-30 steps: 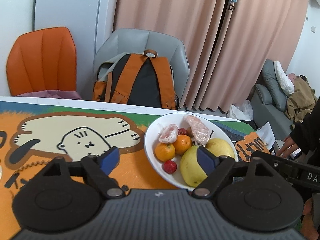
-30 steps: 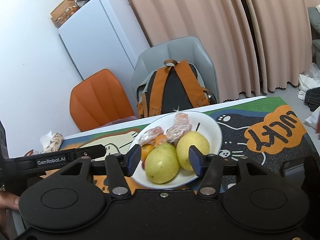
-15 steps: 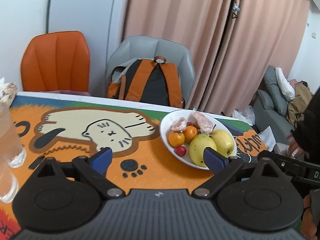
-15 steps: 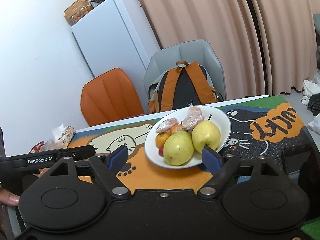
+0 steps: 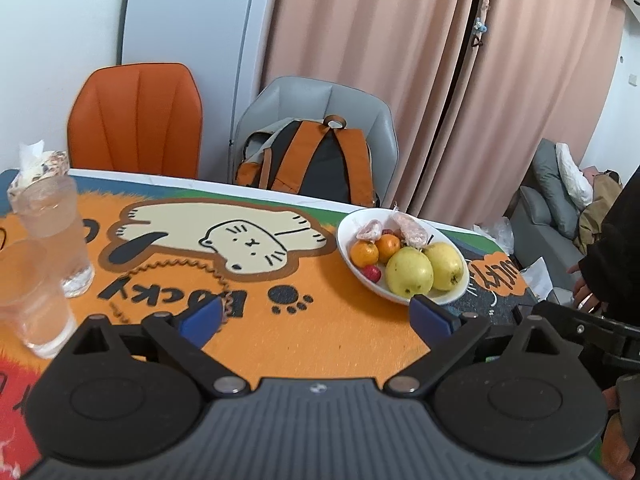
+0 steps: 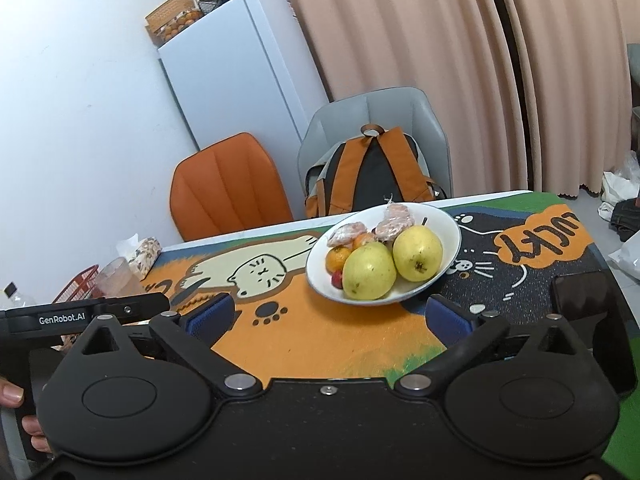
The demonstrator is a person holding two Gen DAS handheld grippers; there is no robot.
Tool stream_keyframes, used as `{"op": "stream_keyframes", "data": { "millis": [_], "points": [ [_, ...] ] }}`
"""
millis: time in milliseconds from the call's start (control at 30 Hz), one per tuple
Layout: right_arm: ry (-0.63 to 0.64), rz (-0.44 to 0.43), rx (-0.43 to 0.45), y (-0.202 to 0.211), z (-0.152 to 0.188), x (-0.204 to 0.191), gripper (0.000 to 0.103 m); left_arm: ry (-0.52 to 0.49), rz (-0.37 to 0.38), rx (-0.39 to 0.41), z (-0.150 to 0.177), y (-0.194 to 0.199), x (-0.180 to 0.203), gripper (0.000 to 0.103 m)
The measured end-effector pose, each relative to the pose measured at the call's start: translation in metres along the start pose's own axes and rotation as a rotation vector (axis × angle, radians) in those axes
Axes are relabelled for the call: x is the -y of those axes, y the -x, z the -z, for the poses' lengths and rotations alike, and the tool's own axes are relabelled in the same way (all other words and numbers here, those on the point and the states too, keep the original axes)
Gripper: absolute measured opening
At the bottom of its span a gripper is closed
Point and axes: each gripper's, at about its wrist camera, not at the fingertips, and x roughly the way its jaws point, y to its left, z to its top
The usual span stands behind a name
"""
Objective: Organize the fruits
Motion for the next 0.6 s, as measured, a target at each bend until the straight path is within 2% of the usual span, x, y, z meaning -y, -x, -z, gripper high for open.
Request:
{"op": "stream_keyframes", "data": {
  "millis": [600],
  "points": [
    [0.065,0.041,-0.010,0.046,0.031,-0.032,0.103,-0.041,-0.042,-0.021,0.053,0.054,0.000,0.099]
  ]
}}
